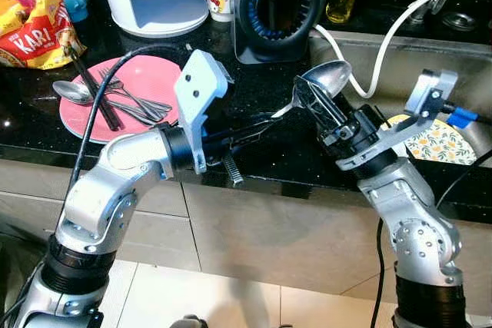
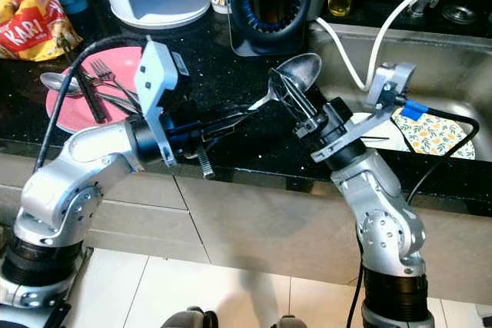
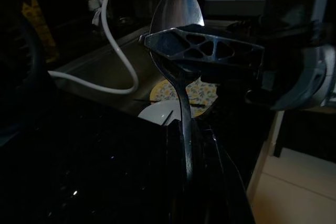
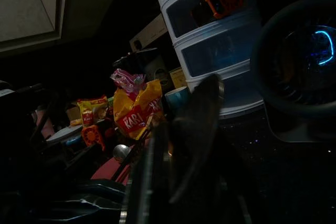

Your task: Kitchen organization

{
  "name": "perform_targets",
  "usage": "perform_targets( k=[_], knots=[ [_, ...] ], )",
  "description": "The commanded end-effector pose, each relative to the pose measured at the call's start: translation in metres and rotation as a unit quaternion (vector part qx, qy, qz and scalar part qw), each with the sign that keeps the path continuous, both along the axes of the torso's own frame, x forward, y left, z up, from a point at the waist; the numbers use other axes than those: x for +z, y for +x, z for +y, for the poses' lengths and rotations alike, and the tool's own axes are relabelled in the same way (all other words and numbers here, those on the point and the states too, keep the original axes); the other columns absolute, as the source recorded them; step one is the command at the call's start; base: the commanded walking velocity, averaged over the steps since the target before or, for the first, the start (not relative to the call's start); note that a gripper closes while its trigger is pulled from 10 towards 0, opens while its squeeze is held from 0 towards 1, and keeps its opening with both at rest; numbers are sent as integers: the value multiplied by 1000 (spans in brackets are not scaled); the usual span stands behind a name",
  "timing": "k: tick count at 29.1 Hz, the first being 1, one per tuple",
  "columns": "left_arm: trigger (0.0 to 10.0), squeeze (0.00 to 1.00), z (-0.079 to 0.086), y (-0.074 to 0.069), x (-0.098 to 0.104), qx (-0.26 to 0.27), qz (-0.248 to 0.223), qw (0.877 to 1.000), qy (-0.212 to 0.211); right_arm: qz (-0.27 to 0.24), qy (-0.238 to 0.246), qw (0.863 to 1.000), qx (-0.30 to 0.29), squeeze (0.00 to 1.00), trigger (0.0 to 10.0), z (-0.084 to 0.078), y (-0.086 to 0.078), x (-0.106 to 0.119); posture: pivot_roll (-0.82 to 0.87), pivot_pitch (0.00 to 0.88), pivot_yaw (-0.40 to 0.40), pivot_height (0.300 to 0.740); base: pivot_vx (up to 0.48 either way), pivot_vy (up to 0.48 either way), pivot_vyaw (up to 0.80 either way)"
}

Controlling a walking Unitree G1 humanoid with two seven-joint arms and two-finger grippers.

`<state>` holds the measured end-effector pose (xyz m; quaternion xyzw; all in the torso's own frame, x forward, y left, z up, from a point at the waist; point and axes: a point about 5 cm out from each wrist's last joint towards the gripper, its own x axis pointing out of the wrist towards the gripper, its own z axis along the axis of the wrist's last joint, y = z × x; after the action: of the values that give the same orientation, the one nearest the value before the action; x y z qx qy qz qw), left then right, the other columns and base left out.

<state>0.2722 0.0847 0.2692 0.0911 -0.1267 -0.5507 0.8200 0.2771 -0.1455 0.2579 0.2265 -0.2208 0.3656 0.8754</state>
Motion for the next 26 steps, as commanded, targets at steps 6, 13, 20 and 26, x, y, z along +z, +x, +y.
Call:
perform_targets(
  k=[6,13,20,26],
  knots=[
    [10000,0,4,0,0,0,-14,1000,9,18,5,999,-32,0,0,-7,6,-3,27,107,0,740,0,0,0],
    [10000,0,7,5,2,19,-7,1000,-16,27,13,998,-47,0,0,-8,11,-3,33,101,-7,740,0,0,0],
    [10000,1000,12,6,6,7,31,998,-61,27,20,998,-53,0,0,-9,13,-2,35,107,-5,740,0,0,0],
    [10000,1000,18,4,6,10,37,997,-62,27,40,997,-65,0,0,-13,16,0,40,112,-2,740,0,0,0]
  ],
)
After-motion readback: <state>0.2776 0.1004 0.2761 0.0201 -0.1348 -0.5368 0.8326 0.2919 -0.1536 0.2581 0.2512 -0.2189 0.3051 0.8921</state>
